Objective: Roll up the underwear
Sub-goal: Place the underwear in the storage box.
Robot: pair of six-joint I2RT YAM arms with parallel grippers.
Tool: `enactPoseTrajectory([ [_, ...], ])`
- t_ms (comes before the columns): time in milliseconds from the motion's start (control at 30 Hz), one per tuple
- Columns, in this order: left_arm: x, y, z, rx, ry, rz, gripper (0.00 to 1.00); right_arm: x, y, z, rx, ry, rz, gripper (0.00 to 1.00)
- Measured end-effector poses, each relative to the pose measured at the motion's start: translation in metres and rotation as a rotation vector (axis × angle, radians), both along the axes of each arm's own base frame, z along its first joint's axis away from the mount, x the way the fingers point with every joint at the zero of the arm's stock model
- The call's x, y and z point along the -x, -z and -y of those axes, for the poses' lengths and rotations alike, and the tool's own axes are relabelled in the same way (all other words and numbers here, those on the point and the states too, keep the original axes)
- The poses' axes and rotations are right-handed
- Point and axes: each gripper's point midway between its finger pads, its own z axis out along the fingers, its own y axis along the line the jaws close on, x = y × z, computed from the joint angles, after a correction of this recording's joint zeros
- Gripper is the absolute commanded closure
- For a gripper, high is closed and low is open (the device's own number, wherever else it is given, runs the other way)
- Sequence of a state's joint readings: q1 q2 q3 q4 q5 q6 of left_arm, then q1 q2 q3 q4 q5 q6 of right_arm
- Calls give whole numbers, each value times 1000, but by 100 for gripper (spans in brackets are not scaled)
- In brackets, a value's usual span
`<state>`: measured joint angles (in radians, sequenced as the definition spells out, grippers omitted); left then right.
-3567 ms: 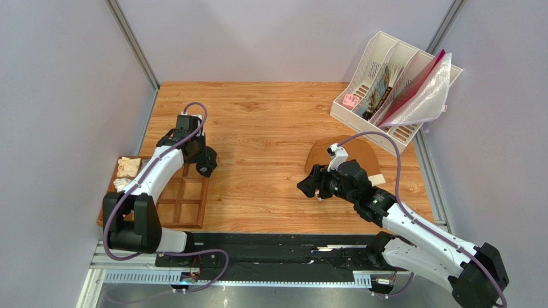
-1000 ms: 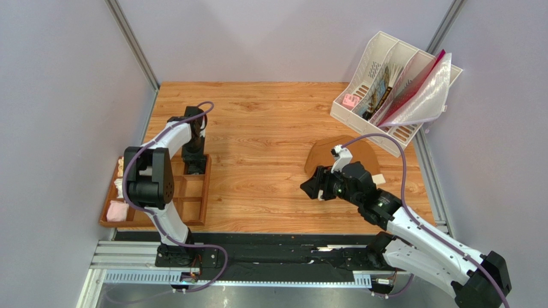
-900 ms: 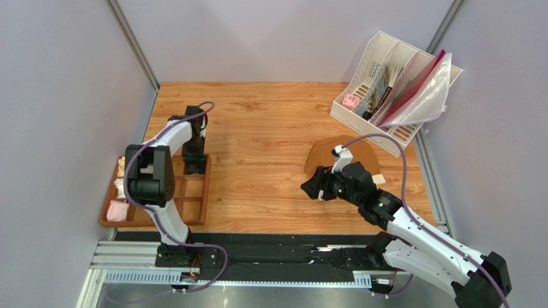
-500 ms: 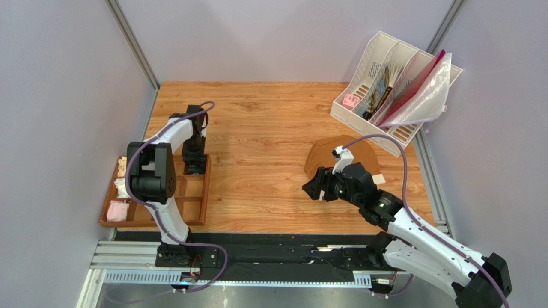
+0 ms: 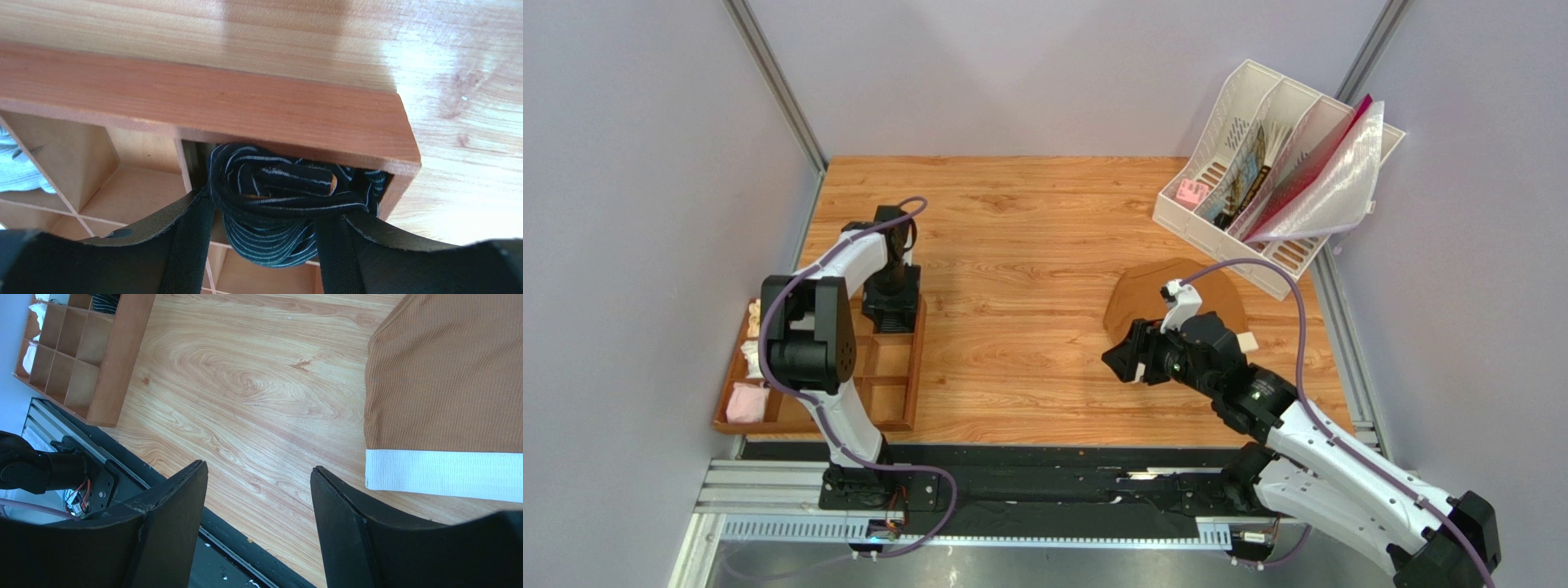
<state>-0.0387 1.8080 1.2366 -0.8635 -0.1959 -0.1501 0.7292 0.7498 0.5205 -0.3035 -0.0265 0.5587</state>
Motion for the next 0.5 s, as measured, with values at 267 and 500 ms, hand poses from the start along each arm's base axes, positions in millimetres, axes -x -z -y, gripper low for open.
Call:
enactPoseTrajectory([
  [267, 4, -22, 4, 22, -20, 48, 25, 0, 0, 0, 4, -2, 3, 33],
  [500, 7, -46, 0, 5, -39, 81, 31, 0, 0, 1, 3, 0, 6, 33],
])
